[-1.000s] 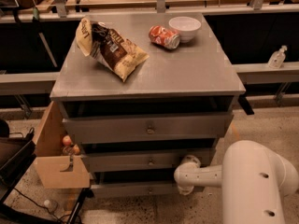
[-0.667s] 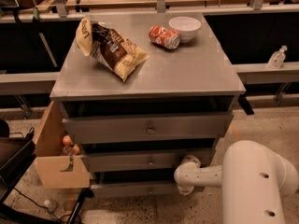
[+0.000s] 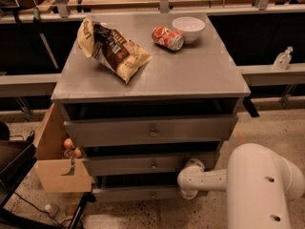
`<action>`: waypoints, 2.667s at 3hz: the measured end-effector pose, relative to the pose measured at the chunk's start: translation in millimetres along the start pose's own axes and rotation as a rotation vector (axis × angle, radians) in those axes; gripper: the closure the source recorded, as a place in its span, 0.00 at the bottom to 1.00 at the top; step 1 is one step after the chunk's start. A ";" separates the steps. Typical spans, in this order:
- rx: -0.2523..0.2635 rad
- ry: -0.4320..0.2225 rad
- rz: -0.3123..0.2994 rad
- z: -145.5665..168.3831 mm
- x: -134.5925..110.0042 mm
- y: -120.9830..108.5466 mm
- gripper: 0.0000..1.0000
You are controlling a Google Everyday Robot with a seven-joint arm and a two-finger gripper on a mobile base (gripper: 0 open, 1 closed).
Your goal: Open bottom drawer
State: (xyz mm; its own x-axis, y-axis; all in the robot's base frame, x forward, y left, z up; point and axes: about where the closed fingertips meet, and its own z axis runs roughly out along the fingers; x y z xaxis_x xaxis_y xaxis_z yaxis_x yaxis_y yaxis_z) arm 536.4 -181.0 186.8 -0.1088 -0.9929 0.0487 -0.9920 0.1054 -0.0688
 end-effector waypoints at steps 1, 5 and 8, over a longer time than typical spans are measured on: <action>0.000 0.000 0.000 -0.8 0.0 0.0 1.00; 0.001 0.000 0.001 -1.2 0.0 0.8 1.00; 0.001 0.000 0.001 -1.4 0.0 0.9 0.82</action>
Offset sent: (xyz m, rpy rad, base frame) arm -0.2312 0.0441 -0.0427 0.0560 -0.1323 -0.1749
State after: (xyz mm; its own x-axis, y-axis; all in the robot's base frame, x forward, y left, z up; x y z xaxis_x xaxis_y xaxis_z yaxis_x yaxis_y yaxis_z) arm 535.4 -180.8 188.1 -0.1095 -0.9928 0.0489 -0.9919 0.1060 -0.0696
